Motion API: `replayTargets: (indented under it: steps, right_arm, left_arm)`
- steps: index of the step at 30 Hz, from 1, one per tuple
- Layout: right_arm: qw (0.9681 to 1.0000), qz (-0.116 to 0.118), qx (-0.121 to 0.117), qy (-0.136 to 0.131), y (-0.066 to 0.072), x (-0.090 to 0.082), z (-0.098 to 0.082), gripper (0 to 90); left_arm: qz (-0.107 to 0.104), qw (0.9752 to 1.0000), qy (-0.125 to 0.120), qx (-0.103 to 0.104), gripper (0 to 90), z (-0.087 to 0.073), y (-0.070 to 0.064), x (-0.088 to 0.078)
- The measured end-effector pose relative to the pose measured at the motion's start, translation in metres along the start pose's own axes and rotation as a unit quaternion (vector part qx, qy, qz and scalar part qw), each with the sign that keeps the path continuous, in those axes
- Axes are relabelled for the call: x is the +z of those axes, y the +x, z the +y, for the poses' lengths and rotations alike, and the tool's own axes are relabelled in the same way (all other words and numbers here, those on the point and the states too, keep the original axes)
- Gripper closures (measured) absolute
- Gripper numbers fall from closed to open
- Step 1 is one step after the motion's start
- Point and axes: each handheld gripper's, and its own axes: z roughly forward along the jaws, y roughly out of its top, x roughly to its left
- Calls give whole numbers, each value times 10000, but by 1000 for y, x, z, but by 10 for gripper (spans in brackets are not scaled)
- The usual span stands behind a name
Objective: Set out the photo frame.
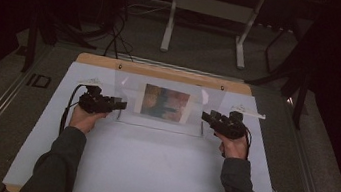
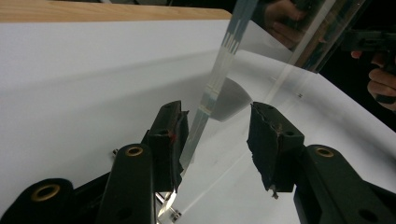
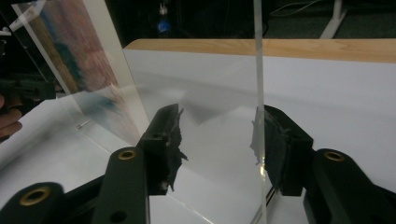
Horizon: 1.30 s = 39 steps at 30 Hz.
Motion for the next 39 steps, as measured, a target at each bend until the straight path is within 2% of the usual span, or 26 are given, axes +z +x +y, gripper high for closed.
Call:
replayTargets:
  steps: [6,10,15,16,18,20,29,32,33,34,39]
  right_arm:
    - [10000,11,13,27,3,-2,-1,485]
    - [9999,99,-1,21,3,-4,-3,486]
    - [10000,-27,-5,4,4,0,-6,472]
    - [10000,-28,-4,-14,4,0,-7,469]
    - [10000,-14,-26,-20,5,-1,-8,459]
    - [10000,-31,-64,30,5,-1,-9,458]
    - [10000,-24,-62,59,4,-4,-12,511]
    - [10000,0,-88,-16,3,-3,-12,448]
    - [9999,18,-110,-69,3,-4,-13,421]
    - [9998,0,-171,-94,3,-5,-13,400]
    - [9994,-91,-322,-41,-1,-14,-15,365]
  left_arm:
    - [-113,9999,7,63,570,-6,-3,-6]
    - [-129,9999,1,77,573,-7,-4,-8]
    - [31,9998,-119,159,565,-9,-6,-6]
    - [54,9997,-111,192,559,-9,-7,-6]
    - [225,9992,11,329,543,-9,-10,-5]
    - [321,9988,13,362,517,-9,-11,-5]
    - [275,9990,-55,352,558,-10,-9,-5]
    - [266,9990,-118,326,497,-11,-10,-7]
    - [210,9991,-137,342,490,-12,-10,-8]
    - [241,9989,-157,383,467,-12,-11,-10]
    - [332,9983,-249,402,410,-16,-11,-23]
